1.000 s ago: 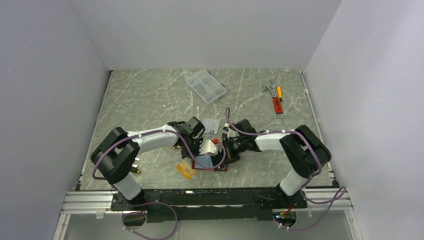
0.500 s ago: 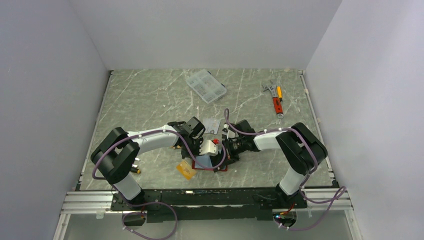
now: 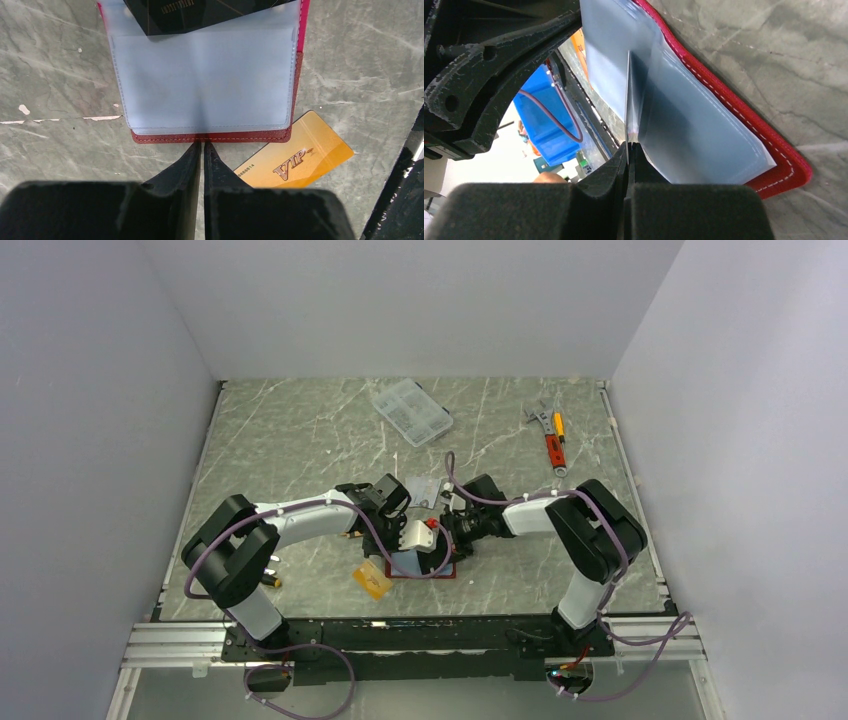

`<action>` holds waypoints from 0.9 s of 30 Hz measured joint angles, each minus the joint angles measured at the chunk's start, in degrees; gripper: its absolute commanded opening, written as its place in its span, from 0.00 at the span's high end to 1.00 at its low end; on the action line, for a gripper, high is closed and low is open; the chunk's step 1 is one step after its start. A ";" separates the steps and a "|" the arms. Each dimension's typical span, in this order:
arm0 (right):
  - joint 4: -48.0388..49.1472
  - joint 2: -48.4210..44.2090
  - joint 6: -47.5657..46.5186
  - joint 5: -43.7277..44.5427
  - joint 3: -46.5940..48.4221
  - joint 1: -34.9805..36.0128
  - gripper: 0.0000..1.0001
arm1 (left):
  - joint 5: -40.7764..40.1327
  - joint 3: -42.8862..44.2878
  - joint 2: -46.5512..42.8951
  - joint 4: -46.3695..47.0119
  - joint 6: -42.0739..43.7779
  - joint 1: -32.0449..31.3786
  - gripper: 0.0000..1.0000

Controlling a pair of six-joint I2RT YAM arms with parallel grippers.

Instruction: Put the credit cards into the card holder

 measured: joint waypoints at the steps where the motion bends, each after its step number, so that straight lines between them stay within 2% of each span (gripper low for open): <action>1: 0.44 0.02 0.11 0.02 0.09 0.00 1.00 | 0.00 0.00 0.00 0.02 0.00 0.00 0.88; 12: 3.15 0.63 2.49 1.60 0.11 0.02 1.00 | -0.22 0.00 0.00 0.02 0.20 -0.39 0.89; 14: 3.26 0.63 2.58 2.64 0.11 0.07 0.95 | -0.24 0.00 0.00 0.02 0.20 -0.50 0.89; 17: 3.17 0.61 2.62 4.09 0.11 0.07 0.79 | -0.46 0.02 0.00 0.02 0.26 -0.70 0.89; 20: 2.82 0.37 2.84 5.62 0.11 0.11 0.69 | -0.61 0.04 0.00 0.00 0.42 -0.87 0.90; 27: 1.49 -1.88 2.80 7.32 0.17 0.37 0.60 | -0.63 0.09 0.07 0.02 0.79 -1.09 0.91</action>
